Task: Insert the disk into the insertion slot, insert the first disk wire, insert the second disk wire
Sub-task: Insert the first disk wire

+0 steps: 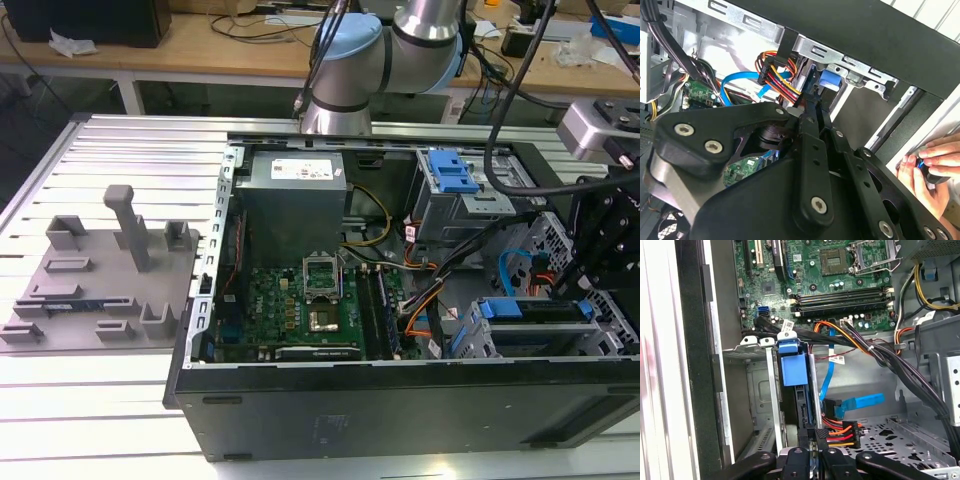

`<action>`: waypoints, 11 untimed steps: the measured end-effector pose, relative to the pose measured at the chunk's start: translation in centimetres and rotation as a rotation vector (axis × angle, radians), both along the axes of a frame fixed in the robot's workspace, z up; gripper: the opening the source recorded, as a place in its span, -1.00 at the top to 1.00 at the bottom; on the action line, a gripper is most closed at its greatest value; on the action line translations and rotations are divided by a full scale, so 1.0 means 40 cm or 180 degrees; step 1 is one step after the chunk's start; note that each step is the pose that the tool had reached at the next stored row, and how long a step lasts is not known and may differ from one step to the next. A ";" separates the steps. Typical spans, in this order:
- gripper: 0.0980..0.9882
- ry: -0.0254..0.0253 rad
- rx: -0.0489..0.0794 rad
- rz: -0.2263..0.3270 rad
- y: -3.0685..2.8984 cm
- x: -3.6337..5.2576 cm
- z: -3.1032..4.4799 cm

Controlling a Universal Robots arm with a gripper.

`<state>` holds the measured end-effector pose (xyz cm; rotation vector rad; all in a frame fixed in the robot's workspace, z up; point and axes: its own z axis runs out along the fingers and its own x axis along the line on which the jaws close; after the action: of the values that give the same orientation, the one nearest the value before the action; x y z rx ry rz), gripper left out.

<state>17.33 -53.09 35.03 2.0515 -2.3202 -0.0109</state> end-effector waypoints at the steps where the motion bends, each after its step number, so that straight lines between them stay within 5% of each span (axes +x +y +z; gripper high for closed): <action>1: 0.85 0.0000 0.0000 0.0000 0.000 0.000 -0.001; 11: 0.85 0.0000 0.0001 0.0000 -0.002 0.000 -0.013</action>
<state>17.34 -53.18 34.51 2.0516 -2.3202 -0.0111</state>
